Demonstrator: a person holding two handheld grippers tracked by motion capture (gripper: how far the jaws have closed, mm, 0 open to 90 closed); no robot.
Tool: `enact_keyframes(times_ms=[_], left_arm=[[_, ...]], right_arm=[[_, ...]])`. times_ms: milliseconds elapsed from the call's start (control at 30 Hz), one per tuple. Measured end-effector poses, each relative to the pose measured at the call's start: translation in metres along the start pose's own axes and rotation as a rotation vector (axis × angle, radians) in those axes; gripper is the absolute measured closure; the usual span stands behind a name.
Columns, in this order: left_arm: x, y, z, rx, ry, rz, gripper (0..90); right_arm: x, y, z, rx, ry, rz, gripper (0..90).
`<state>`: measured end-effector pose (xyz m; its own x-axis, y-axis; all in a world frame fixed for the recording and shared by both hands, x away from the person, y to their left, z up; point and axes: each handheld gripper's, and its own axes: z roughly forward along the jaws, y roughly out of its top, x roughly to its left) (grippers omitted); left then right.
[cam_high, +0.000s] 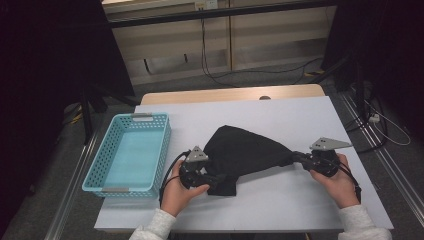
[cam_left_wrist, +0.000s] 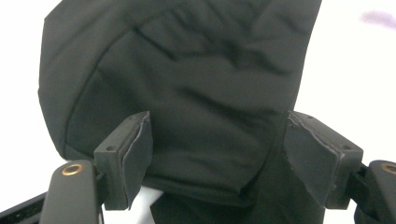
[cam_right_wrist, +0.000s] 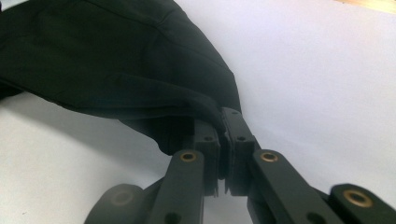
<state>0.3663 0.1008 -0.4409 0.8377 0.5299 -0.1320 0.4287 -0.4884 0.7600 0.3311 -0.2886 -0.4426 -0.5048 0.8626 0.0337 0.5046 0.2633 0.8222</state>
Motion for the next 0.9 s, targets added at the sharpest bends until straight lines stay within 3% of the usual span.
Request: enact_keyframes(times_ms=[233,500,533,567,733,900], left_arm=[[0.003,-0.011,0.008,0.052,-0.014,-0.008,22.1],[0.0,-0.015,0.011,0.067,-0.007,0.062,20.6],[-0.001,-0.015,0.01,0.078,0.019,0.075,21.2],[-0.001,-0.016,0.01,0.08,0.006,0.09,23.0],[0.001,-0.016,0.008,0.077,0.021,0.091,30.1],[0.005,-0.013,0.001,0.089,0.031,0.041,49.3]], right_arm=[[0.003,0.0,0.002,0.011,0.004,-0.009,86.2],[0.002,-0.001,0.002,0.013,0.004,-0.01,86.0],[0.003,-0.001,0.002,0.012,0.004,-0.009,86.0],[0.003,0.0,0.002,0.012,0.004,-0.008,86.0],[0.002,0.0,0.001,0.007,0.002,-0.005,85.9],[0.002,-0.001,0.0,0.002,0.001,-0.001,85.7]])
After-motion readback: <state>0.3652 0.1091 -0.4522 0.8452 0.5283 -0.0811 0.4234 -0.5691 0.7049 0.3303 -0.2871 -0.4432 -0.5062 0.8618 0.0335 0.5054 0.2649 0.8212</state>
